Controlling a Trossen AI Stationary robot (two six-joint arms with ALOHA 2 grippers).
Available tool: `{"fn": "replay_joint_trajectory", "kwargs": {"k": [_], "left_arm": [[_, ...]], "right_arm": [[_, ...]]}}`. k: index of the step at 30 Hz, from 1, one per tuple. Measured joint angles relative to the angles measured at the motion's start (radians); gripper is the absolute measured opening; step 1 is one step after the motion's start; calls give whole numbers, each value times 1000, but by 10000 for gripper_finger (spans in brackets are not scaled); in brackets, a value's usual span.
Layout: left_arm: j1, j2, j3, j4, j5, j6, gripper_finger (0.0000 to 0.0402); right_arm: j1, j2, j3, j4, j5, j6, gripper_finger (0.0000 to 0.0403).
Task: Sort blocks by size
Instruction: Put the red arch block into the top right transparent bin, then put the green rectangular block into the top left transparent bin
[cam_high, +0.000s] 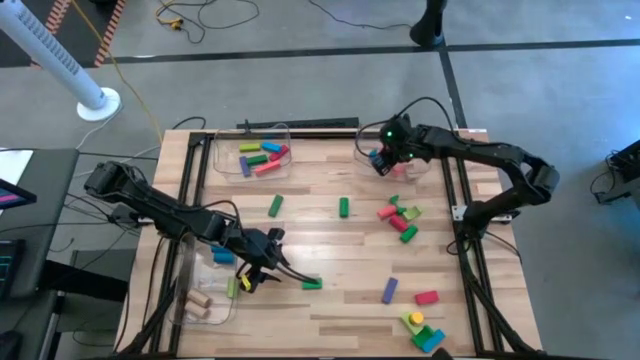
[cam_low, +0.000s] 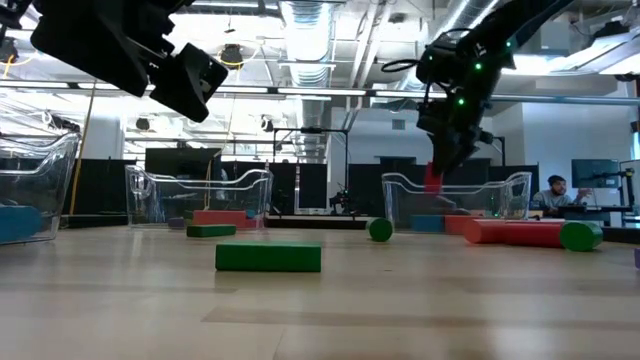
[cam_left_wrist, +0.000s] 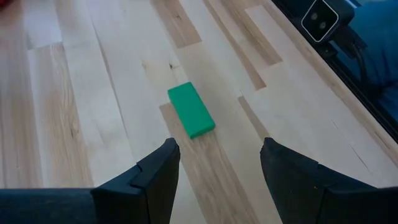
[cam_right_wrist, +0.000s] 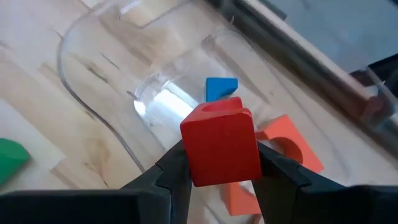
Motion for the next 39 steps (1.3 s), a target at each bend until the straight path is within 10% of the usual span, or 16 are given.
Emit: {"fn": "replay_joint_trajectory", "kwargs": {"k": [21,39], "left_arm": [[-1,0,0,-5,-29,-23,215],[-12,0,0,-3,-260,-3,215]], "right_arm": [[-24,0,-4,-37,-24,4,203],[-4,-17,-4,28,-22,-16,240]]}}
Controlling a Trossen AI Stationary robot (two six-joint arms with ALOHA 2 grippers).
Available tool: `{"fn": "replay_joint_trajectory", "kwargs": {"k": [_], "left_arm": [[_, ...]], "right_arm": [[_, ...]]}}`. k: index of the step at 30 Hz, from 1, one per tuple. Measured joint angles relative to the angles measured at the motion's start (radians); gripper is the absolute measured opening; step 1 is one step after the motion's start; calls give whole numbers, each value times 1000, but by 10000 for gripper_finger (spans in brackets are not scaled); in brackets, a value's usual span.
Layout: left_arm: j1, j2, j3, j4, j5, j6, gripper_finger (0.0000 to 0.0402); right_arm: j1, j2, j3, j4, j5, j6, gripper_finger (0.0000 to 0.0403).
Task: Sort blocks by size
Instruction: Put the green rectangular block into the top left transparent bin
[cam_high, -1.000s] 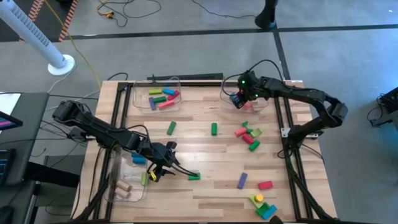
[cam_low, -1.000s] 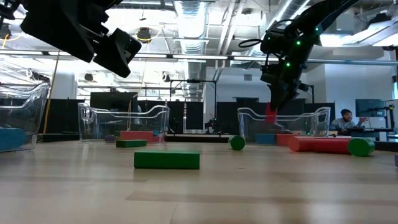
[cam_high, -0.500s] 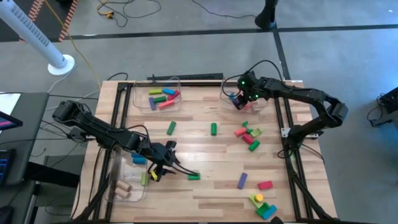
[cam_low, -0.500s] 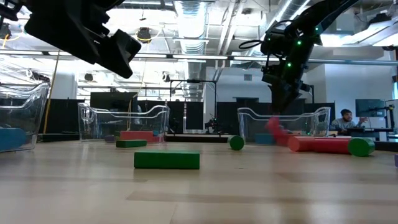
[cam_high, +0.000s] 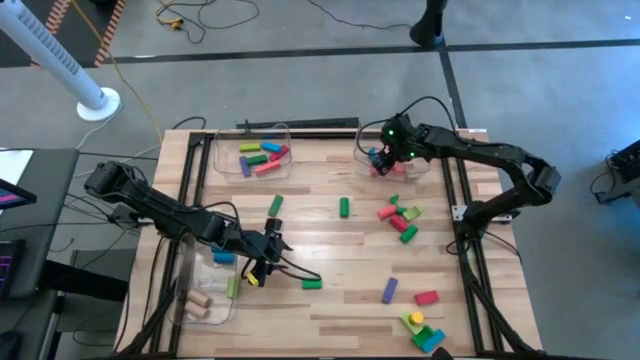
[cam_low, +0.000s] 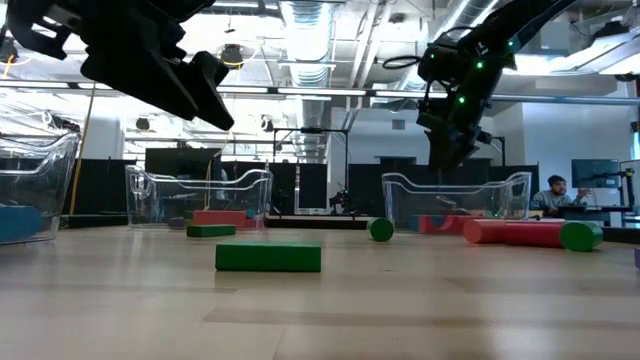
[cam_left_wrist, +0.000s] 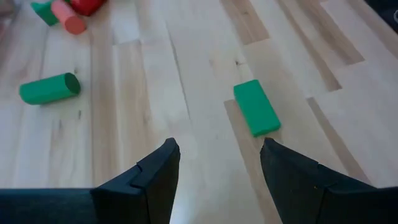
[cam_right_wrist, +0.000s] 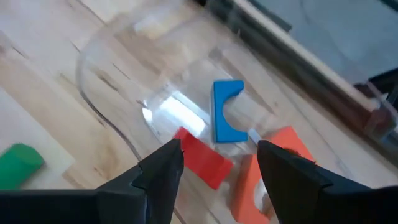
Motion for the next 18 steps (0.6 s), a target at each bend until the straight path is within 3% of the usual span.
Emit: {"fn": "replay_joint_trajectory", "kwargs": {"k": [10,18], "left_arm": [[0,0,0,7,-8,6,215],[0,0,0,21,-6,-6,215]], "right_arm": [[70,-136,0,33,2,-7,240],[255,-250,1,20,2,12,240]]}}
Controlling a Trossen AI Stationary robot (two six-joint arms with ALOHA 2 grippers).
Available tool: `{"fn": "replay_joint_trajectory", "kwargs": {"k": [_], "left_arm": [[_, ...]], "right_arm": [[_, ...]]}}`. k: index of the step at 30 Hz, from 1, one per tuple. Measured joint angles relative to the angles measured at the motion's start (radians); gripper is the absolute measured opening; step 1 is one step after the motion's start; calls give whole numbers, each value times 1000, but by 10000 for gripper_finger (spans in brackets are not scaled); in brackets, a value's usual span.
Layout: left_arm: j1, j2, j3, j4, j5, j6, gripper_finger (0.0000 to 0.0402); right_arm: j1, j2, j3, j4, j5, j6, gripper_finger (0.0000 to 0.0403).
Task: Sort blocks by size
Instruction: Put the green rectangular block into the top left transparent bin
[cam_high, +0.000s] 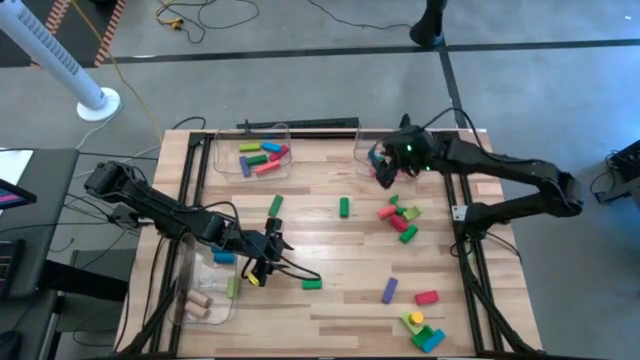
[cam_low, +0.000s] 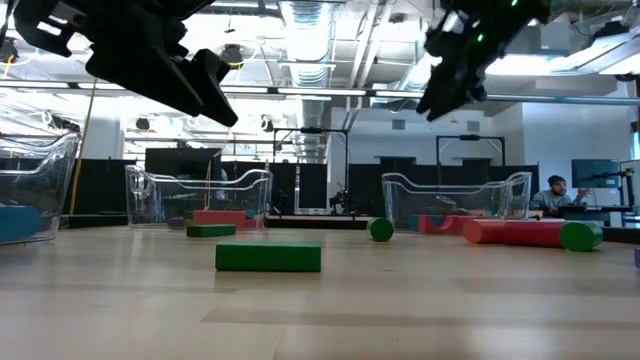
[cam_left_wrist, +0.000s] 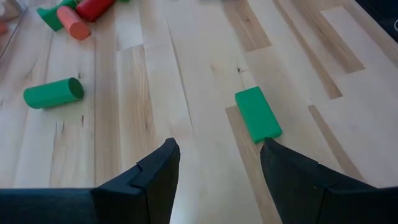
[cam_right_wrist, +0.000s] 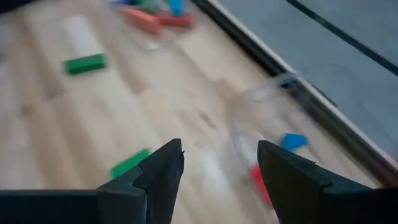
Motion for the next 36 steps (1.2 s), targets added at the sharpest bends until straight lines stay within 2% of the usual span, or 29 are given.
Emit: {"fn": "replay_joint_trajectory", "kwargs": {"k": [9,20,27,36], "left_arm": [[0,0,0,31,1,-6,215],[0,0,0,50,18,-16,215],[-4,0,0,50,98,-55,215],[-35,0,0,111,106,-32,215]], "right_arm": [[274,-63,0,-35,0,34,240],[568,-10,0,-81,0,96,240],[681,50,0,-81,0,141,240],[766,108,0,-88,-1,245,240]]}}
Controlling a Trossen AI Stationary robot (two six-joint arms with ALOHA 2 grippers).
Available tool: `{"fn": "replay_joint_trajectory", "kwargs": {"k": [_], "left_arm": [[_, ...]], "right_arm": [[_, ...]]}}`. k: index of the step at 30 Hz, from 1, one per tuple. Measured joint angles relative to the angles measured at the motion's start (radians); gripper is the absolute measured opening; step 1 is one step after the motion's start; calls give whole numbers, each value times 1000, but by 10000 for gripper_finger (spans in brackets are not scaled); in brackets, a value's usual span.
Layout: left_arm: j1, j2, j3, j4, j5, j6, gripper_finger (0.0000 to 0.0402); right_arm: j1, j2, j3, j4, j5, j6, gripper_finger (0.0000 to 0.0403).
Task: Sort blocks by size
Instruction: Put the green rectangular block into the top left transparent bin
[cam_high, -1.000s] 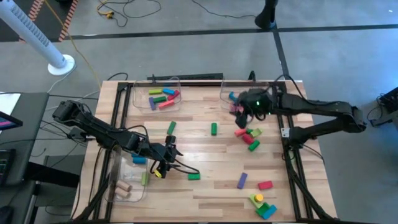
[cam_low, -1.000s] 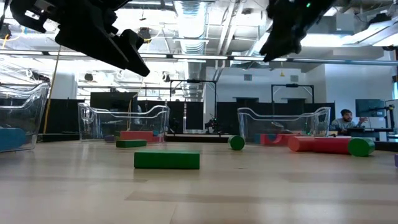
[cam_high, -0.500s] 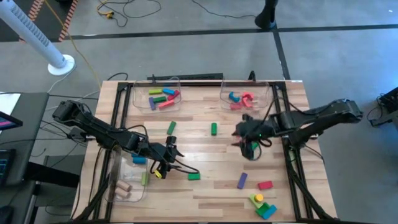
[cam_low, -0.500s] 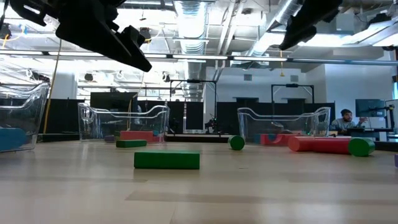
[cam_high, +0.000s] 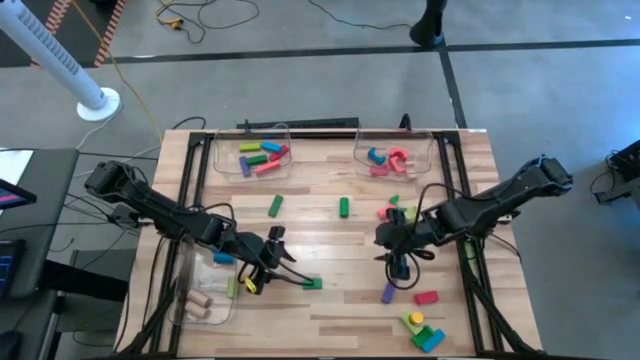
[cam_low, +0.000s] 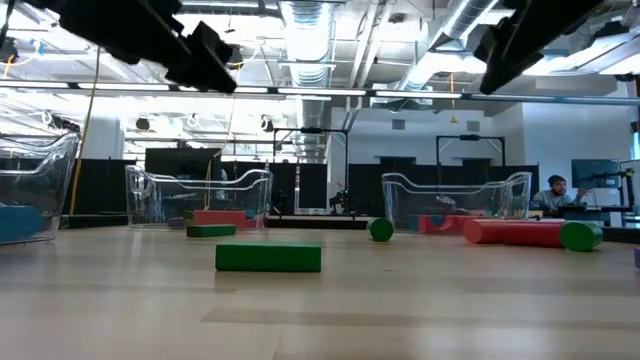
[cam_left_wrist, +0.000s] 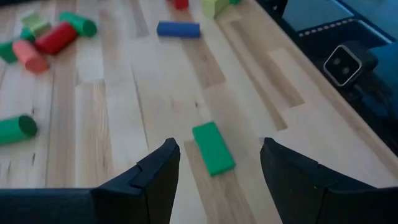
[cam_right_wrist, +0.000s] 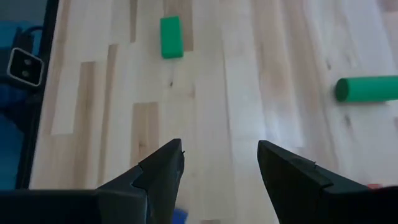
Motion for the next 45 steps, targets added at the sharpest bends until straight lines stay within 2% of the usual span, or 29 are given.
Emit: {"fn": "replay_joint_trajectory", "kwargs": {"k": [11,15,19,26,32,38,45], "left_arm": [[-7,0,0,48,0,45,215],[-8,5,0,42,20,16,215],[-15,74,0,45,36,-20,215],[-37,269,23,128,34,-73,215],[-47,376,67,150,-34,-134,215],[-47,444,92,149,-91,-176,215],[-50,443,96,158,-119,-180,215]], "right_arm": [[86,-2,0,-42,1,139,240],[108,-2,0,-55,1,174,240],[113,-2,0,-55,11,189,240],[110,-2,0,-55,30,188,240],[110,-2,0,-54,30,181,240],[110,-2,0,-52,33,181,240],[112,-2,0,-43,34,180,240]]}}
